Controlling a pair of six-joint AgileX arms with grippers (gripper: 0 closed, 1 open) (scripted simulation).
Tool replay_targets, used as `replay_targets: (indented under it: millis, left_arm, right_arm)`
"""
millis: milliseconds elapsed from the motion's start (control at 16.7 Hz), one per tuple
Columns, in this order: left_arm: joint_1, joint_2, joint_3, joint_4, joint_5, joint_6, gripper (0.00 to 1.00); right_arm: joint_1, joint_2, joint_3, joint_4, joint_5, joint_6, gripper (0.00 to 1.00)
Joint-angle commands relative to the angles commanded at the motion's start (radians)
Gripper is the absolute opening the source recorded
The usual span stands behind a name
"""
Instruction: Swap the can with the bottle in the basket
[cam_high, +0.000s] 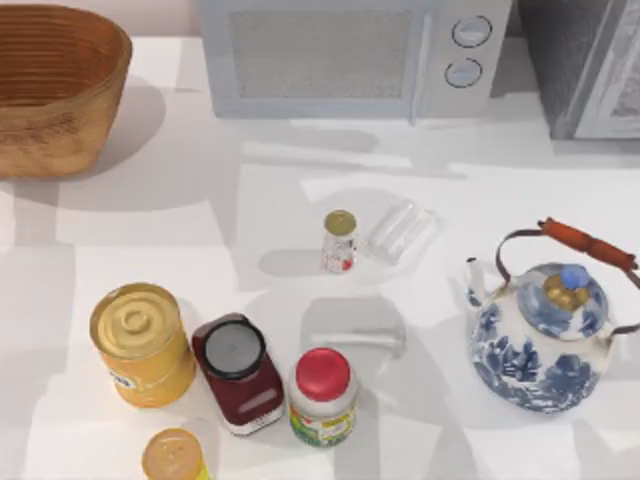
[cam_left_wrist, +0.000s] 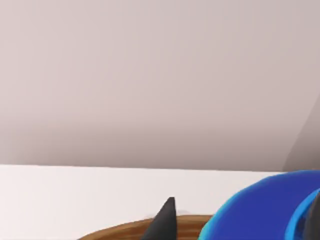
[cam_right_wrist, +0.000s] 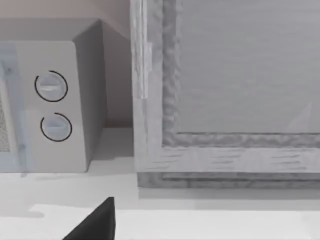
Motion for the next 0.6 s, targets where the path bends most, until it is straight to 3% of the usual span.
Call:
replay_targets:
  millis: [540, 600]
  left_arm:
    - [0.0, 0.0, 0.0, 0.0, 0.0, 0.0, 0.98]
    - [0.0, 0.0, 0.0, 0.0, 0.0, 0.0, 1.0]
  right_arm:
    - [0.0, 0.0, 0.0, 0.0, 0.0, 0.0, 1.0]
    - [0.0, 0.0, 0.0, 0.0, 0.0, 0.0, 1.0]
